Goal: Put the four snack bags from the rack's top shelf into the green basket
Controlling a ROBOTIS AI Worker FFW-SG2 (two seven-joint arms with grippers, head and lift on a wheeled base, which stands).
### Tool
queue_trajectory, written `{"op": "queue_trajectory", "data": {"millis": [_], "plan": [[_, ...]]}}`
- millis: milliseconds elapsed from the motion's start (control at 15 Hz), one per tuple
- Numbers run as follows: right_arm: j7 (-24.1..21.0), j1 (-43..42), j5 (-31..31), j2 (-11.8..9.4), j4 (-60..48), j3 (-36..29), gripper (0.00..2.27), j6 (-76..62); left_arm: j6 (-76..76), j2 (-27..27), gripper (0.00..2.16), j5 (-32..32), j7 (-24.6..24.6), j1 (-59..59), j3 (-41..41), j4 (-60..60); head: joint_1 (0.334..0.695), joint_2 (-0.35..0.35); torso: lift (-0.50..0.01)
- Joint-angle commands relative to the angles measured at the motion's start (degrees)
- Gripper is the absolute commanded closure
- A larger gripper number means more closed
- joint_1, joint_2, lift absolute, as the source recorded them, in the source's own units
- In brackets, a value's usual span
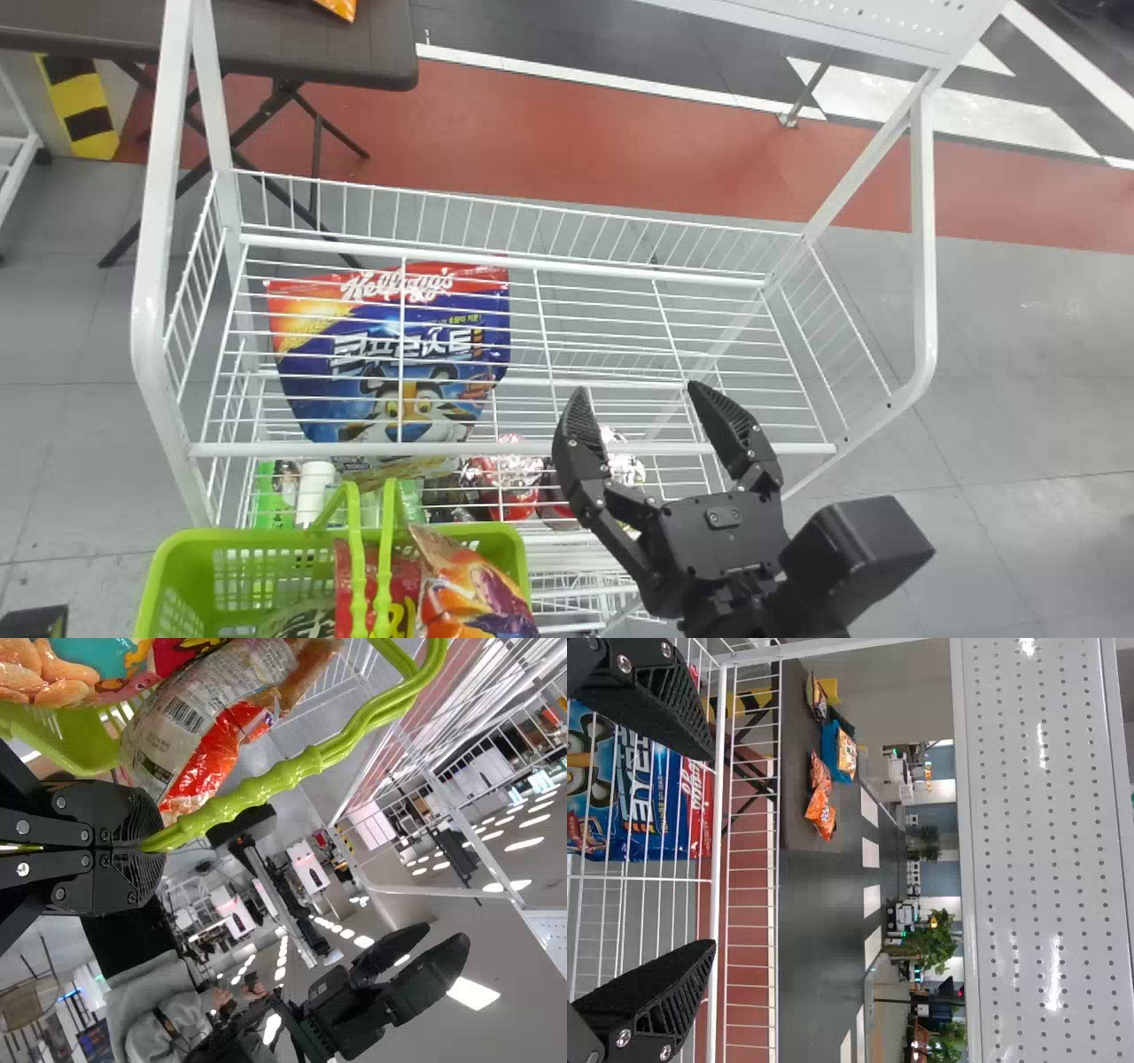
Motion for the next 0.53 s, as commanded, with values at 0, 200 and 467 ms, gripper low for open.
{"op": "queue_trajectory", "data": {"millis": [0, 200, 467], "plan": [[0.0, 0.0, -0.1, 0.0, 0.0, -0.2, 0.06, 0.0, 0.0, 0.0, 2.12, 0.0, 0.0, 0.0, 0.0, 0.0, 0.695, -0.35, 0.0], [0.0, 0.0, -0.2, -0.1, 0.0, -0.3, 0.06, 0.2, 0.0, 0.1, 2.12, 0.0, 0.0, 0.0, 0.0, 0.0, 0.695, -0.35, 0.0], [0.0, 0.0, -0.5, -0.1, 0.0, -0.4, 0.06, 0.4, 0.0, 0.0, 2.12, 0.0, 0.0, 0.0, 0.0, -0.1, 0.695, -0.35, 0.0]]}}
